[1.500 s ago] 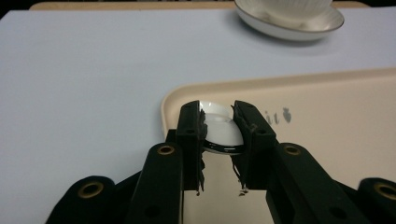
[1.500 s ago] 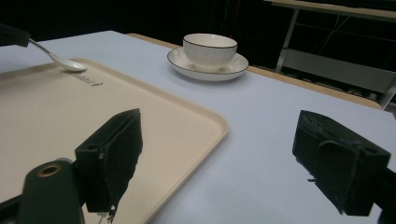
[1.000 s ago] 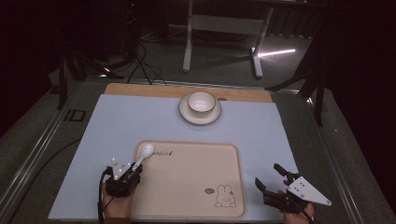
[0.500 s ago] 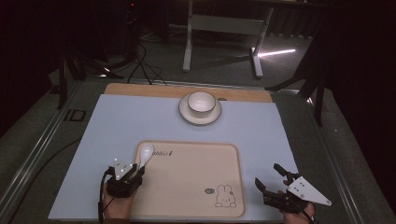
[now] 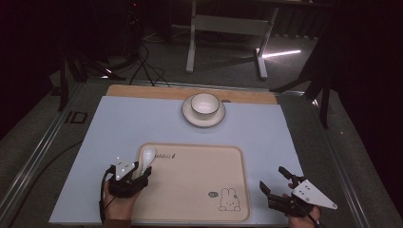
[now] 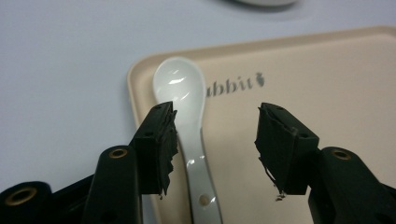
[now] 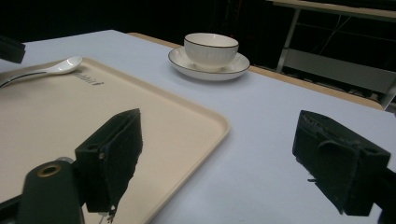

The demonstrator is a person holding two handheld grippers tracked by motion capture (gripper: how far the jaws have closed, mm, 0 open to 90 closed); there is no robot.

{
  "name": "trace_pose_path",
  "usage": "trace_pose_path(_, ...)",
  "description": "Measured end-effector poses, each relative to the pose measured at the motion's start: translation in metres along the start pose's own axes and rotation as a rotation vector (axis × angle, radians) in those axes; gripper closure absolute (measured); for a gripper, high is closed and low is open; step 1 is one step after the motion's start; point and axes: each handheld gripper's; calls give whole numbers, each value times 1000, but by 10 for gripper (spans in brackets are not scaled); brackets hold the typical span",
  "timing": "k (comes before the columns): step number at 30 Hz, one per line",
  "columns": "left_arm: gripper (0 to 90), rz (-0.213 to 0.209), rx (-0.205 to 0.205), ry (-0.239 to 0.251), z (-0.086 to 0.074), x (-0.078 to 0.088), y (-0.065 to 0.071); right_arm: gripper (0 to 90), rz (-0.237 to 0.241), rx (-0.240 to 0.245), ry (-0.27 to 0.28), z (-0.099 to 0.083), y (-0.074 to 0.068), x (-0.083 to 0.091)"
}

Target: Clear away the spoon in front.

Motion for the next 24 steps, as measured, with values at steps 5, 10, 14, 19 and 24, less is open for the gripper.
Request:
trace_pose_path(5,435,-18,-17,43,15,9,-6,155,1,1,-1,0,0,0)
trace_pose_path(10,431,-22,-34,58,27,14,-12,156,0,0,0,0,0,0)
trace_pose_path(14,421,-42,-71,93,41,21,-24,156,0,-2,0,0,1,0)
trace_pose_path(19,414,-63,-74,124,43,18,-39,155,-1,-4,-1,0,1,0)
trace_pose_path(24,413,-73,-112,124,38,12,-52,155,-5,-4,-1,-1,2,0)
Point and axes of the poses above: each handheld gripper's, and its own axes: x roughly backward along the jaws, z roughly out of its top, y roughly to its right, and after that the axes turned 5 degrees about z, right-handed
